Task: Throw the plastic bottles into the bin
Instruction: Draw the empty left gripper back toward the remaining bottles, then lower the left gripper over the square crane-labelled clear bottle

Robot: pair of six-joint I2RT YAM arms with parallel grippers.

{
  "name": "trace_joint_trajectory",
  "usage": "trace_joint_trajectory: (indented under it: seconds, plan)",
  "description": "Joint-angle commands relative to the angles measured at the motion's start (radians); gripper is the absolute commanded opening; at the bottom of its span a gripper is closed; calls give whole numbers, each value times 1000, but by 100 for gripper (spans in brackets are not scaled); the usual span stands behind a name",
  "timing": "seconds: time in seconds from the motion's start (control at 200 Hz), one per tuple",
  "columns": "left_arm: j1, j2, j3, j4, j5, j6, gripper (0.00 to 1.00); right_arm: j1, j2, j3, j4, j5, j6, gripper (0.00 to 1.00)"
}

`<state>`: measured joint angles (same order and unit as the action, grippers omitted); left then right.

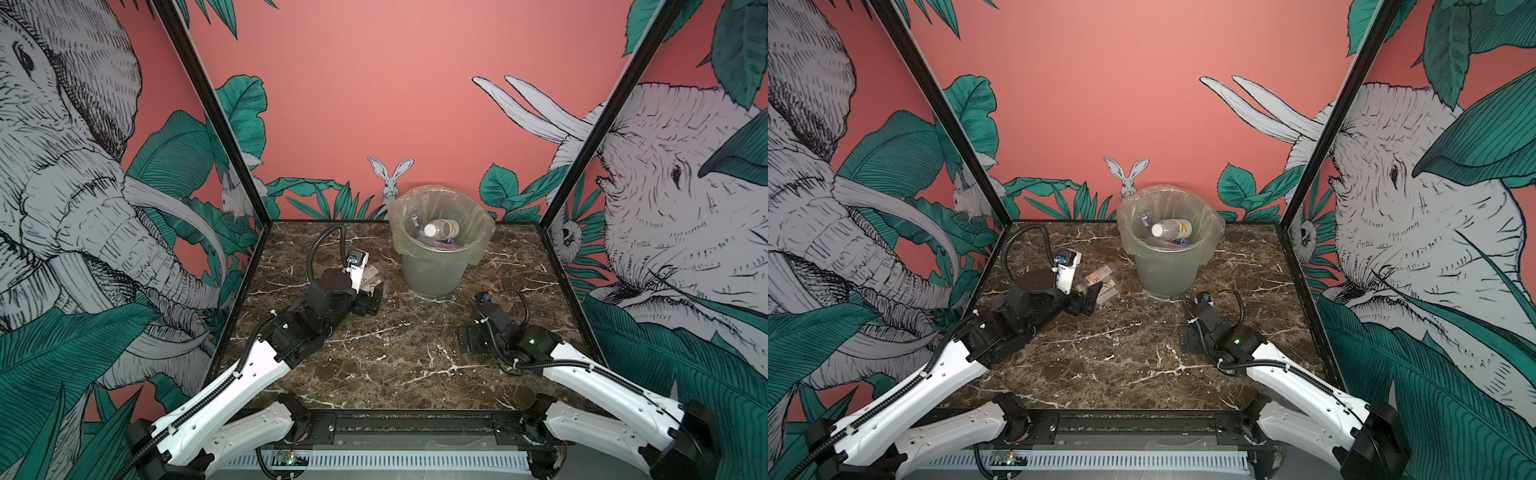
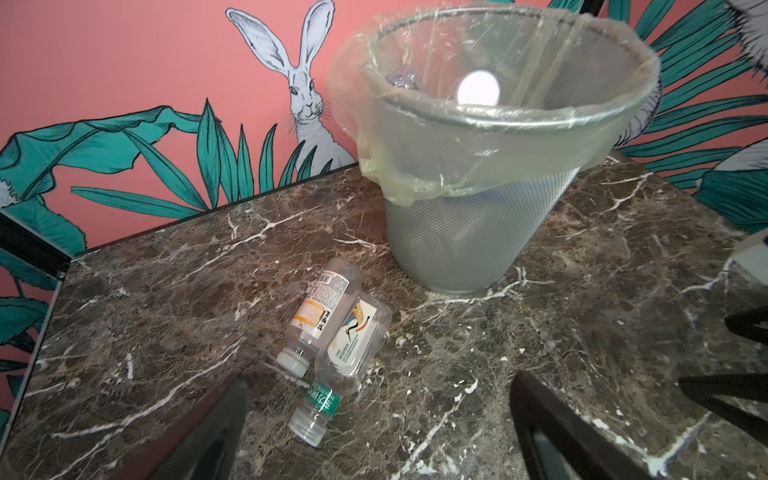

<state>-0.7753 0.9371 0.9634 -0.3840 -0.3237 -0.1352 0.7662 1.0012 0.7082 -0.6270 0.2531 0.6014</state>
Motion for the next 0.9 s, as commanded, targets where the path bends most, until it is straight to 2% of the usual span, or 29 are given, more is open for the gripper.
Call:
trace_joint_trajectory:
  seconds: [0.0, 0.145, 0.415, 0.695, 0.895]
  plan:
    - [22, 34, -15, -60, -30, -23, 99, 13, 30, 29, 18, 6, 10, 99]
    - [33, 117, -8, -66, 2, -21, 99, 16, 48, 29, 16, 7, 3, 99]
    - [68, 303, 73, -107, 60, -15, 99, 15, 26, -17, -62, 79, -17, 99]
    - [170, 434, 123, -115, 144, -2, 99, 15, 11, -32, -56, 55, -7, 99]
    - [194, 550, 174, -112, 167, 13, 99, 14, 30, -29, -38, 35, -7, 99]
